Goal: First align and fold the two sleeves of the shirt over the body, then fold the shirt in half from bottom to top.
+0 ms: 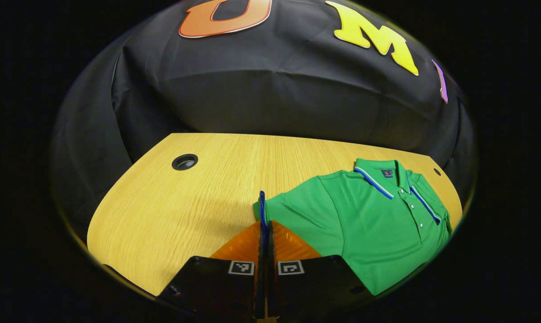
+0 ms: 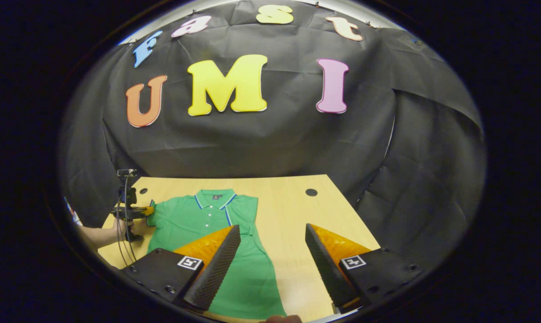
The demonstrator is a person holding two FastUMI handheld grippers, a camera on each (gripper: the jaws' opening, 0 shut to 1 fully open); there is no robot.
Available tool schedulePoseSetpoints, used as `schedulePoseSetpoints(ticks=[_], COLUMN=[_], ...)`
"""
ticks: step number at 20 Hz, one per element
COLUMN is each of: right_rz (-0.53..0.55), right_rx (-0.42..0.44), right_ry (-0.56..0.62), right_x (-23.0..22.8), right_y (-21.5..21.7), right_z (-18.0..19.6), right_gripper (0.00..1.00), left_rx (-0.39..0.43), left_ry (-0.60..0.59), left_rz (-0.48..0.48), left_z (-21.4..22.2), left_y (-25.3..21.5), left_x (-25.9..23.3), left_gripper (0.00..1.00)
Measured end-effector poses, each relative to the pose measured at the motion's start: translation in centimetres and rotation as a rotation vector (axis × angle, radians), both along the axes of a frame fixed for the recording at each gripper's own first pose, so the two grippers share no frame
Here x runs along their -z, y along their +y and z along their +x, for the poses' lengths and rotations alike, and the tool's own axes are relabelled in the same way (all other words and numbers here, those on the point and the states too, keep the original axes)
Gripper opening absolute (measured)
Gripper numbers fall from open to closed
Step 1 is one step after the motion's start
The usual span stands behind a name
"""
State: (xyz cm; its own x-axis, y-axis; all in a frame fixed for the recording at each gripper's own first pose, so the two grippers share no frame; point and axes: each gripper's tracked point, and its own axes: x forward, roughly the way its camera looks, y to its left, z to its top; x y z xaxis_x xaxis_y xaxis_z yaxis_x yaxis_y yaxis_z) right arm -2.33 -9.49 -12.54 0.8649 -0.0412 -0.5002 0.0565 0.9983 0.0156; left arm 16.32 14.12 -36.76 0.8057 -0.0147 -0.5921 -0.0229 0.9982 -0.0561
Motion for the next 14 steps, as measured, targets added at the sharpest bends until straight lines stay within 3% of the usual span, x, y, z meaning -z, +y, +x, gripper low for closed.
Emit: schedulePoseSetpoints(ticks=[6,14], right_rz=[0.039,0.077], right_rx=[0.009,0.084], right_ry=[-0.011,-0.065], right_x=[0.2,-1.3], right_y=[-0.4,-3.3], right_z=[-0.5,-2.0], right_gripper=[0.94,0.97], left_rx=[0.055,0.203], left_ry=[-0.07,-0.112], left_rz=[-0.009,-0.022], left_z=[0.9,1.5], left_y=[-2.4,-11.2], left_x=[-4.8,-9.5], left_gripper=[0.03,0.03])
